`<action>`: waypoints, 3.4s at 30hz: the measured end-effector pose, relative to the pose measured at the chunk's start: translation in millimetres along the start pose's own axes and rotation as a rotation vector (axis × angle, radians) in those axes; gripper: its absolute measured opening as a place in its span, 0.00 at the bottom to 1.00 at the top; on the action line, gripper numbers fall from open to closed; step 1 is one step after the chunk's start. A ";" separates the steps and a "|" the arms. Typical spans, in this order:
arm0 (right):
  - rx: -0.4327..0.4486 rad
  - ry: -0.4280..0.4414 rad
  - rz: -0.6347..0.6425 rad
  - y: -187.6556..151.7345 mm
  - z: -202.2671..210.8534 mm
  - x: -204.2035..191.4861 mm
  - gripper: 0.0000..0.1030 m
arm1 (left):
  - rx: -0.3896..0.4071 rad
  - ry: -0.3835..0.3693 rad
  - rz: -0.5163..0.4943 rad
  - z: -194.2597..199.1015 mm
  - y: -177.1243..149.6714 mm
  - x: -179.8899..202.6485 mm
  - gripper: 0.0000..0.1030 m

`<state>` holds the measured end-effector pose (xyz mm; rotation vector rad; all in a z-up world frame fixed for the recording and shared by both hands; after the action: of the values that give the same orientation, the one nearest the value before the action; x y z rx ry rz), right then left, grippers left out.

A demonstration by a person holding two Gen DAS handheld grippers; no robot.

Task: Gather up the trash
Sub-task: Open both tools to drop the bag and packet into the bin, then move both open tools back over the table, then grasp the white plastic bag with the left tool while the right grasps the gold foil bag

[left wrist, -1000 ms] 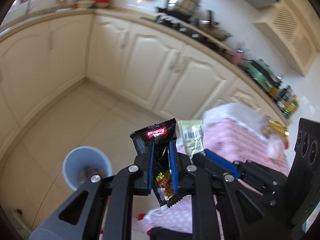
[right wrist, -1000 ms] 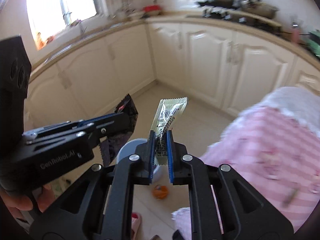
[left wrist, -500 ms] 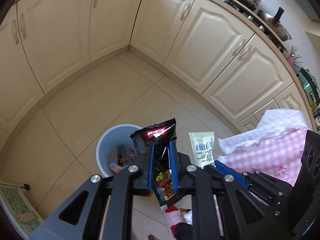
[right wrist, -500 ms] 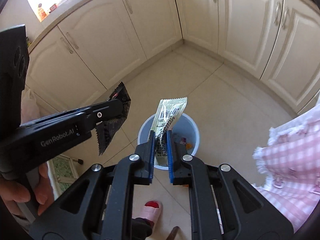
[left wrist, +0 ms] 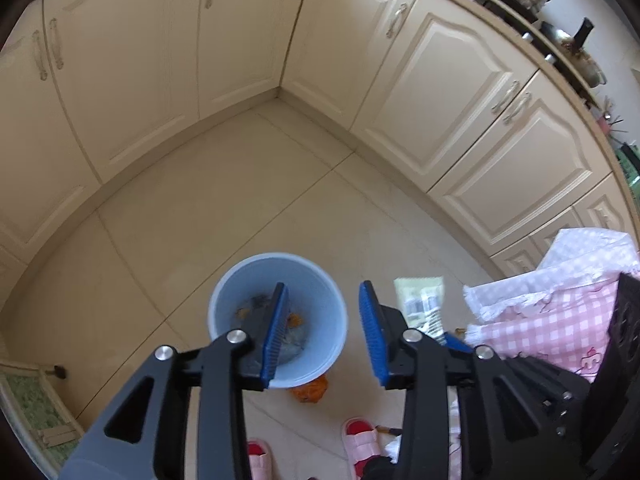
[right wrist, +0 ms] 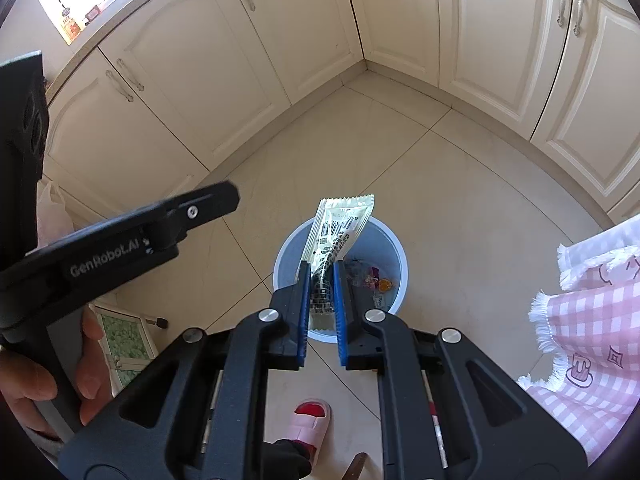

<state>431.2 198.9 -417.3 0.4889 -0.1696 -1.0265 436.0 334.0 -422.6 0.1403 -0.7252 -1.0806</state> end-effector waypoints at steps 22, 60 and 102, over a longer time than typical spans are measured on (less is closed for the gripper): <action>0.050 0.010 0.046 15.8 -0.6 -24.4 0.12 | 0.023 0.030 0.067 35.3 -5.9 -32.8 0.35; 0.545 -0.194 -0.283 -61.6 349.8 197.2 0.52 | 0.228 -0.271 -0.328 197.2 -56.7 301.2 0.62; 0.479 -0.463 -0.715 -211.1 392.5 511.5 0.59 | -0.246 -0.525 -0.590 -27.7 -170.2 580.4 0.21</action>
<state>389.9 -447.6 -216.1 0.7651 -0.6996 -1.8110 479.6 -243.6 -246.5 -0.1609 -1.0441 -1.7970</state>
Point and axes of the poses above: each gripper's, at about its wrist camera, not at the fingertips, and z roughly against the way its jaws point, x to its right, y to its top, the point moved 5 cm from there along -z, roughly the way its jaws point, and after that the axes turned 13 degrees about -y, right-handed, at the moved point
